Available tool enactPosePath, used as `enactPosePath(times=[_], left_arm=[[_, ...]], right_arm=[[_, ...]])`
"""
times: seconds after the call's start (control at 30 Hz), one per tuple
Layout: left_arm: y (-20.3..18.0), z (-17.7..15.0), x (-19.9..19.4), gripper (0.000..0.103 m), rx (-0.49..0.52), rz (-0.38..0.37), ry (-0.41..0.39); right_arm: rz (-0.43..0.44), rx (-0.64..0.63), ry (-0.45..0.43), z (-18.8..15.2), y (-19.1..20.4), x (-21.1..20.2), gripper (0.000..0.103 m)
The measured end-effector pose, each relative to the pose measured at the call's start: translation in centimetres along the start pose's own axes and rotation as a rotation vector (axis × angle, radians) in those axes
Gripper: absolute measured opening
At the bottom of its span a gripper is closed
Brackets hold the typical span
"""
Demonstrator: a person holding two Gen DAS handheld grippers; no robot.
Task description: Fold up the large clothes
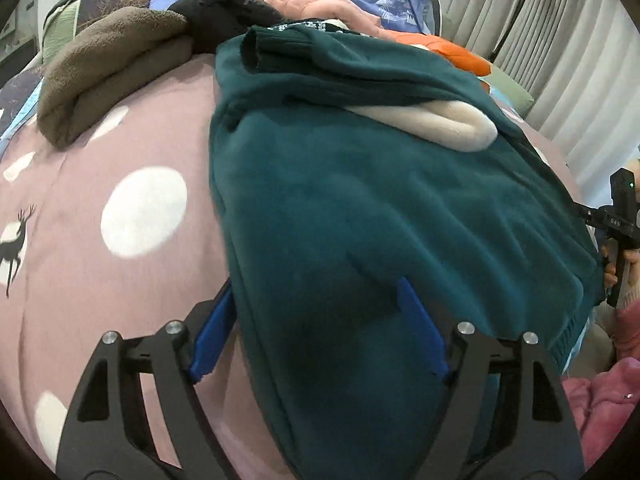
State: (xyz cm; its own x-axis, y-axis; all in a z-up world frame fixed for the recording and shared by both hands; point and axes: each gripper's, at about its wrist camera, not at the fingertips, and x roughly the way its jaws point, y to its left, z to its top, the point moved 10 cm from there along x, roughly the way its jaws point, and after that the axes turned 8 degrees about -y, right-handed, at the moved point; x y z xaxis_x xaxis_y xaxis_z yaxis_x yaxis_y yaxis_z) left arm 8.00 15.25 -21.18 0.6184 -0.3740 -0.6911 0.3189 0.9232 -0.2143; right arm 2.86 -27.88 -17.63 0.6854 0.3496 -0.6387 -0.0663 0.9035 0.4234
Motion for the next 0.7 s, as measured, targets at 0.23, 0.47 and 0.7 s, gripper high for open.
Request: enactPosePath(times=[0.23,0.47,0.7], left_arm=[[-1.8,-2.9,-2.6,0.079,-0.047,-0.065,-0.017],[-2.8,-3.1,-2.7,0.071,-0.086,-0.090,-0.052],[-2.4,-3.8,-3.5,0.070,-0.077,-0.102,-0.051]], right_arm=[[0.032,0.031,-0.012,-2.3,1.0,-2.0,0.073],[0.081,0.113,-0.016,-2.2,1.1,-1.6,0.062],[0.087,0.109,-0.011,-3.0,1.1,-2.4,0.063]])
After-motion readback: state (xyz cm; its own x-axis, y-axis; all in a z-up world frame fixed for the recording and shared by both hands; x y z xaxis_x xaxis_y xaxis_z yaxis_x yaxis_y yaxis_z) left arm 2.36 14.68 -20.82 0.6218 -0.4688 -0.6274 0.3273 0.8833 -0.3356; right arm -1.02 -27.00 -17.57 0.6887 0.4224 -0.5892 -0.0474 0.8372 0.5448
